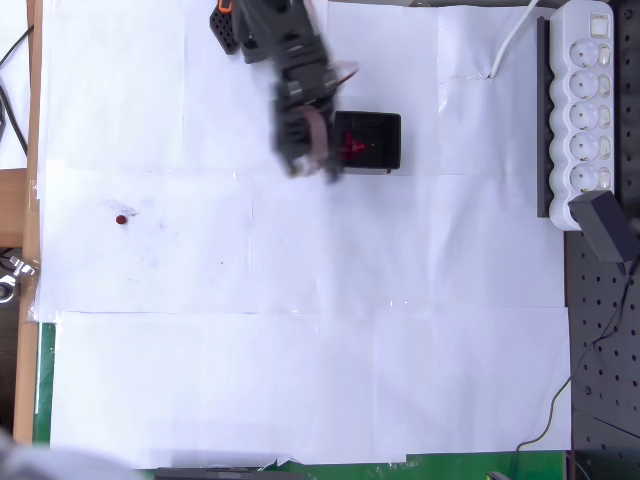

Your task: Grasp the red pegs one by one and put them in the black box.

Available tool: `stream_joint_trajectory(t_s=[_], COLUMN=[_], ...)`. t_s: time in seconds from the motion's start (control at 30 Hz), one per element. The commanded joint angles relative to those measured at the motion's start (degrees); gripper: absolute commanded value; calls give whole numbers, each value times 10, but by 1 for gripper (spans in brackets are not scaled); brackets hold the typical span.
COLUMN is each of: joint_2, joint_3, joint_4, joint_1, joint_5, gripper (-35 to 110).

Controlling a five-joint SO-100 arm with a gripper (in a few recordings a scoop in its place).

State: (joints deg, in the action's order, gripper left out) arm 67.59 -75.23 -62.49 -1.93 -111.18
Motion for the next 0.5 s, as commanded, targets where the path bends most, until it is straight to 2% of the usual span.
stream_joint_trajectory(t_s=[0.0,0.2,0.37,0.47], joint_2=[-29,60,128,172], joint_3=[89,181,273,276], joint_4=[158,359,611,653], joint_1=[-120,-222,-268,-285], joint_5=[88,149,175,184], gripper=[22,22,22,22])
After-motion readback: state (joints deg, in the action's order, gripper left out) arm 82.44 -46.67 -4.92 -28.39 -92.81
